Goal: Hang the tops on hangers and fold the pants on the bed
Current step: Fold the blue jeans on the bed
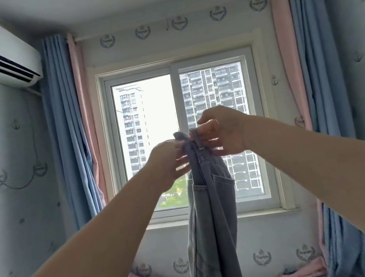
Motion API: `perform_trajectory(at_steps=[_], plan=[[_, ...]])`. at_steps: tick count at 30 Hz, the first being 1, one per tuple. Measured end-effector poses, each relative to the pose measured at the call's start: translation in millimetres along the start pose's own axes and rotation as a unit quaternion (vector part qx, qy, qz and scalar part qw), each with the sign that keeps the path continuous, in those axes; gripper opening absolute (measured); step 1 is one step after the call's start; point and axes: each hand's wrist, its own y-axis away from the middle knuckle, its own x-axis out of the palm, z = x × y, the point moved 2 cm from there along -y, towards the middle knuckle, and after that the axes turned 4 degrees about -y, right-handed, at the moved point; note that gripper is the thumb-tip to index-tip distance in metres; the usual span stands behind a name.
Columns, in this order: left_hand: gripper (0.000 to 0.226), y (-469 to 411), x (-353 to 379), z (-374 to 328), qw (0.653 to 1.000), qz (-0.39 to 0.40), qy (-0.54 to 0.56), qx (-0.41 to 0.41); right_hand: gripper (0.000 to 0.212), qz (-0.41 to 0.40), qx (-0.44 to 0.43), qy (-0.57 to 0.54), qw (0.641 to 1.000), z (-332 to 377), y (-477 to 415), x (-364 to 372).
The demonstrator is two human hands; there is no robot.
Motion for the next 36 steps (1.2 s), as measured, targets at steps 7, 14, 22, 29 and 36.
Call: perform_trajectory(at_steps=[7,14,22,29,36], plan=[[0.045,7,19,19,0.999,-0.002,-0.018,0.049,0.031,-0.033,-0.037,0.006,0.999,10,17,15],[0.03,0,4,25,0.992,-0.098,0.037,0.066,0.041,-0.215,-0.23,0.159,0.936,5,21,-21],[0.023,-7,-45,0,0.995,-0.061,0.044,0.067,0.071,0.034,0.0,-0.015,0.999,-98,2,-64],[0.028,4,-105,-14,0.993,-0.087,0.005,0.08,0.042,-0.026,-0.056,-0.017,0.998,-72,-3,-15],[0.023,44,-168,-59,0.981,-0.115,-0.041,0.148,0.021,-0.183,-0.17,0.039,0.968,-34,19,71]])
